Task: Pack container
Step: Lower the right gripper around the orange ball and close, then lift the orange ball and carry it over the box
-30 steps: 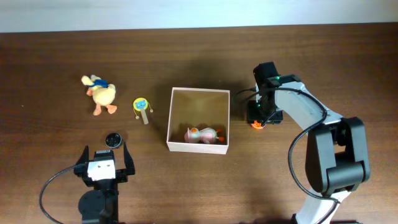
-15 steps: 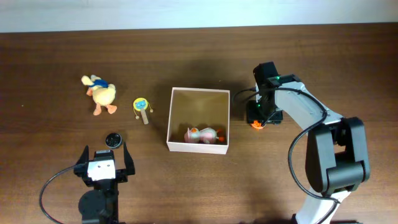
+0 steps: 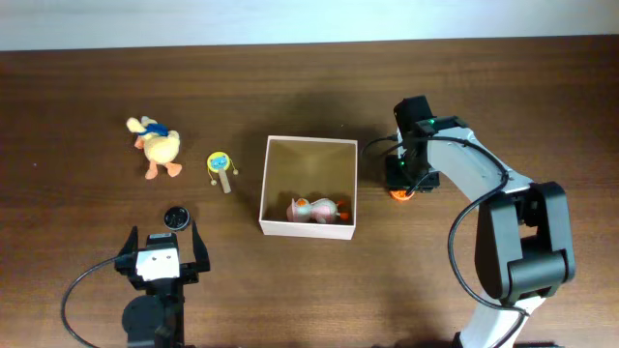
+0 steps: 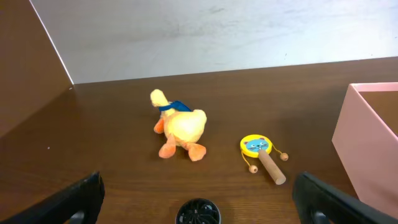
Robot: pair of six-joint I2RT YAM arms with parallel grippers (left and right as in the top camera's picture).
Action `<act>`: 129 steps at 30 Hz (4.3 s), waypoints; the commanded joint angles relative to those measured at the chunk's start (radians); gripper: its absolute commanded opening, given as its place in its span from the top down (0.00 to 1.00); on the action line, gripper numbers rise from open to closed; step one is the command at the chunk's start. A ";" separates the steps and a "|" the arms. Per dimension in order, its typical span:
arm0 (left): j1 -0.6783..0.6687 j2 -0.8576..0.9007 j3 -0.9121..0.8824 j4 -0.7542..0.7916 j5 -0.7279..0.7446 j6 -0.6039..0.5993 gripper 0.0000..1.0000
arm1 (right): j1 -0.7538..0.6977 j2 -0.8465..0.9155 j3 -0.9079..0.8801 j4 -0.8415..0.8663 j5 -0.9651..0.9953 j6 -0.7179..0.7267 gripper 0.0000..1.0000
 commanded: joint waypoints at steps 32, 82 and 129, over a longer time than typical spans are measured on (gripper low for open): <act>-0.006 -0.007 -0.008 0.003 0.008 -0.006 0.01 | 0.006 0.017 -0.008 -0.008 -0.021 -0.016 0.48; -0.006 -0.007 -0.008 0.003 0.008 -0.006 0.01 | 0.000 0.040 0.508 -0.184 -0.014 -0.136 0.69; -0.006 -0.007 -0.008 0.003 0.008 -0.006 0.01 | 0.313 0.191 0.589 -0.309 -0.029 -0.161 0.71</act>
